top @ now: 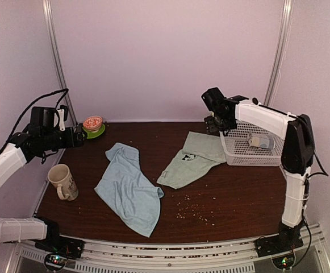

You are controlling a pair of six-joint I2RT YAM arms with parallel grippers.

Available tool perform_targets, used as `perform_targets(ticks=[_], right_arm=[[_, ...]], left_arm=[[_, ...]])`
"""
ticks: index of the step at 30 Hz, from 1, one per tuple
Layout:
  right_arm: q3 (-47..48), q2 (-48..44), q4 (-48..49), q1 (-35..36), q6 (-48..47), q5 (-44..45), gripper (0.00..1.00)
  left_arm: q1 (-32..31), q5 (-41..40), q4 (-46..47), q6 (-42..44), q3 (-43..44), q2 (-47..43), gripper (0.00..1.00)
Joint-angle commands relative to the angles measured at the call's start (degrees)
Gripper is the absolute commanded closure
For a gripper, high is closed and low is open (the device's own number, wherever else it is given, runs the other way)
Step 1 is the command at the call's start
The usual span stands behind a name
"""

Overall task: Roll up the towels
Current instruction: Put down the bin at the corner of the board.

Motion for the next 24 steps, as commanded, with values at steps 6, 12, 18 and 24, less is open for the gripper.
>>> perform_targets(ticks=[6, 12, 18, 24], right_arm=[[-9.29, -6.43, 6.15, 15.79, 5.07, -9.87, 0.31], [-4.54, 4.18, 7.38, 17.00, 11.04, -13.57, 0.37], [0.45, 11.17, 5.21, 19.40, 13.74, -17.66, 0.35], [-0.20, 14.02, 2.90, 22.92, 13.39, -17.58, 0.30]], left_arm=[[0.52, 3.54, 1.63, 0.73, 0.52, -0.91, 0.02], [0.51, 3.68, 1.33, 0.77, 0.54, -0.49, 0.02], [0.49, 4.20, 1.06, 0.50, 0.82, -0.08, 0.03], [0.52, 5.71, 1.03, 0.33, 1.09, 0.06, 0.03]])
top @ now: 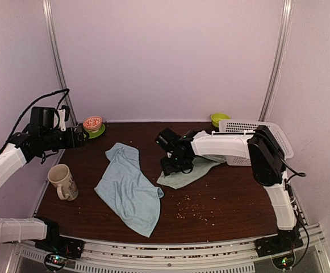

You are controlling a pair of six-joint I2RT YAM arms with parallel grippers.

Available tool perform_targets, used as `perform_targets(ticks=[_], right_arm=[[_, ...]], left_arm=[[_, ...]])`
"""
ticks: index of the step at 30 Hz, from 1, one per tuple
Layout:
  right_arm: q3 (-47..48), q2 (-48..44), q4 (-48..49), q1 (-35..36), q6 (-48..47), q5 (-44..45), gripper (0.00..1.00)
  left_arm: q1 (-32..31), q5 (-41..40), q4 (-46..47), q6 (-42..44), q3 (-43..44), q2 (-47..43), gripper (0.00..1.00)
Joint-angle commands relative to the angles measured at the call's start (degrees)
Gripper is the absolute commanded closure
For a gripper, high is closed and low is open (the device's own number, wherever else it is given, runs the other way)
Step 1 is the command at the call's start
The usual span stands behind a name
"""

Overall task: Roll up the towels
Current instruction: Put down the bin at the corner of the board, then pick up the towel from the center of the board.

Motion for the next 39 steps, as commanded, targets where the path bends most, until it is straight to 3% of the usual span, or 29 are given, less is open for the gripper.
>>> perform_targets(ticks=[1, 8, 10, 13, 14, 19, 27, 31, 35, 39], right_arm=[[1.11, 1.87, -2.95, 2.74, 1.23, 0.01, 0.31], [-0.37, 4.18, -6.38, 3.53, 1.31, 1.37, 0.51], [0.47, 4.52, -6.78, 3.51, 0.26, 1.48, 0.64], [3.52, 3.78, -8.82, 3.46, -0.64, 1.33, 0.95], [4.14, 2.62, -8.67, 3.47, -0.80, 1.04, 1.00], [10.25, -6.30, -4.64, 3.42, -2.73, -2.29, 1.00], [30.69, -12.30, -3.53, 1.86, -5.13, -8.51, 1.00], [26.51, -18.13, 2.37, -0.83, -3.87, -12.46, 1.00], [16.20, -30.13, 13.82, -0.86, -4.97, -17.50, 1.00], [13.54, -36.08, 12.50, -0.76, -8.01, -14.49, 1.00]], left_arm=[[0.53, 1.76, 1.13, 0.26, 1.07, 0.18, 0.03], [0.51, 2.14, 1.12, 0.07, 1.12, 0.16, 0.03], [0.52, 2.06, 1.12, 0.07, 1.15, 0.09, 0.03], [0.47, 1.72, 1.12, 0.07, 0.85, -0.41, 0.04], [0.51, 1.70, 1.12, 0.14, 0.71, -0.59, 0.04], [-1.66, 0.41, 1.12, 0.90, 0.56, -0.43, 0.04], [-5.11, -2.77, 0.08, 1.13, 0.76, 0.63, 0.05], [-6.48, -3.81, -0.03, 0.93, 0.57, 1.03, 0.05], [-8.98, -4.66, -0.90, -1.44, -0.02, 2.79, 0.06], [-12.14, -4.24, 1.30, -5.11, -2.58, 5.22, 0.07]])
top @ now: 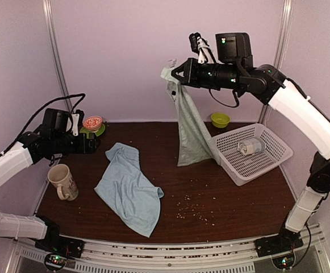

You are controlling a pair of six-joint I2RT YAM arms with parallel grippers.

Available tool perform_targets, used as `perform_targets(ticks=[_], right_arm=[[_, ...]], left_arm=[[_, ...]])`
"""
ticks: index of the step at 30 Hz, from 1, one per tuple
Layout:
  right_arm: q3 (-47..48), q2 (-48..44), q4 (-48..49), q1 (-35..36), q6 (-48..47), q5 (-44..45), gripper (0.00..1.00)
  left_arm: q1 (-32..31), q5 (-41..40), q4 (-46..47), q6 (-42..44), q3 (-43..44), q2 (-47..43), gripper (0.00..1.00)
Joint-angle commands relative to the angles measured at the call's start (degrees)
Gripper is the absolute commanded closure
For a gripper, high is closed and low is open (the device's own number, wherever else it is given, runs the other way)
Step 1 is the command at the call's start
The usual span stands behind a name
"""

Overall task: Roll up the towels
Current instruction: Pick up the towel from the center of the board.

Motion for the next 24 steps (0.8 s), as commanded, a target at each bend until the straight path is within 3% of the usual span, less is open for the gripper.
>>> perform_targets(ticks=[1, 6, 14, 21, 24], right_arm=[[-2.72, -5.39, 2.88, 0.57, -4.47, -0.18, 1.00], [-8.92, -7.86, 6.06, -1.32, -2.32, -3.75, 1.00], [7.67, -3.61, 3.97, -1.50, -1.22, -9.53, 1.00], [10.53, -4.56, 8.55, -1.84, 3.74, -15.62, 1.00], [5.60, -7.36, 7.58, -1.75, 4.01, -16.77, 1.00]], left_arm=[[-3.59, -0.68, 2.72, -4.54, -2.66, 2.72, 0.08], [-9.85, -2.56, 4.84, -8.20, -3.29, 6.63, 0.09], [-16.25, -4.42, 3.78, -13.37, -0.57, 17.43, 0.11], [-17.70, -4.51, 3.25, -14.88, 1.59, 25.59, 0.11], [-17.84, -5.13, 3.10, -15.02, 2.72, 28.58, 0.13]])
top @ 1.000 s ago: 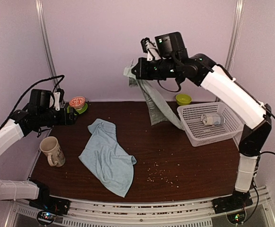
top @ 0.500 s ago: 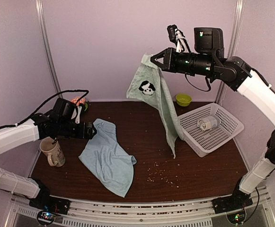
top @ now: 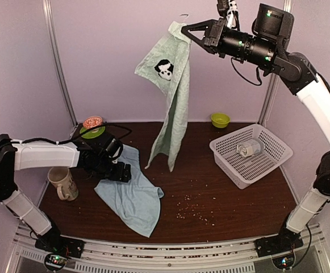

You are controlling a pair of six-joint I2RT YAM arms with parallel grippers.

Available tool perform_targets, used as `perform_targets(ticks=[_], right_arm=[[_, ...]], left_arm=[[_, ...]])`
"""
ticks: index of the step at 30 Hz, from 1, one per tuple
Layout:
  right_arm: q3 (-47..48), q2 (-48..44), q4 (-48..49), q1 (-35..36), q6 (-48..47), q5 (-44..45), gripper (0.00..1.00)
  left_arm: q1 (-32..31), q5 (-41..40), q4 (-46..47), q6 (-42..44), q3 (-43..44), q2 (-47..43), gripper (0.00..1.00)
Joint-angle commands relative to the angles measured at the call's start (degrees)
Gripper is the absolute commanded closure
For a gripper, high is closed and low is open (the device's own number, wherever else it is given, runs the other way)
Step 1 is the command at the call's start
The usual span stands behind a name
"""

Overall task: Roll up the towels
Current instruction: Pick up the towel from the center of the board, then put down the towel at the corner of the board.

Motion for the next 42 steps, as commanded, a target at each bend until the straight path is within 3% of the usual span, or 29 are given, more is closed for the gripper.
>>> perform_targets(ticks=[1, 8, 14, 16, 17, 22, 23, 29, 34, 35, 36, 39, 42], right_arm=[[-7.51, -5.32, 1.48, -0.10, 2.03, -4.18, 1.00], [-39.14, -19.14, 3.79, 0.07, 0.44, -0.65, 1.00], [-52.12, -27.86, 2.38, 0.09, -1.29, 3.64, 1.00], [-55.26, -30.58, 1.77, 0.11, -1.80, 4.79, 1.00], [-56.81, -31.99, 1.57, 0.07, -1.85, 5.24, 1.00], [-62.42, -38.14, 0.37, 0.09, -1.95, 6.55, 1.00], [-62.94, -38.91, 0.01, 0.11, -1.98, 6.81, 1.00], [-63.47, -40.68, 1.05, 0.08, -2.76, 7.25, 1.00], [-66.03, -38.42, 7.81, 0.11, -0.23, 3.90, 1.00], [-66.66, -37.02, 9.18, 0.26, 0.53, 2.99, 1.00], [-67.17, -35.45, 11.03, 0.35, 1.11, 1.80, 1.00], [-67.41, -27.82, 13.93, 2.23, 2.47, 0.64, 1.00], [-65.16, -19.91, 14.00, 4.28, 2.67, 1.40, 1.00]], left_arm=[[-0.42, -1.80, 0.82, -1.20, 3.12, 3.75, 0.15], [-0.31, -8.75, -1.50, -0.01, 7.95, 12.12, 0.30], [0.25, -10.53, -6.39, 1.88, 15.77, 22.46, 0.29], [0.26, -10.83, -7.59, 2.12, 18.15, 25.21, 0.33], [0.26, -10.92, -7.86, 2.10, 18.76, 26.12, 0.41], [1.75, -12.54, -10.19, 1.70, 21.49, 27.40, 0.99], [2.78, -13.22, -10.99, 1.77, 22.21, 26.76, 1.00], [16.49, -14.09, -16.00, 3.77, 27.64, 16.76, 1.00], [19.89, -18.18, -19.45, 5.92, 29.45, 11.51, 1.00], [19.92, -18.43, -19.61, 6.20, 29.00, 11.29, 0.94], [19.87, -18.04, -19.75, 6.36, 28.59, 11.29, 0.83], [19.83, -14.44, -18.84, 6.66, 26.91, 10.70, 0.41], [18.96, -9.53, -16.38, 6.59, 24.46, 8.09, 0.26]])
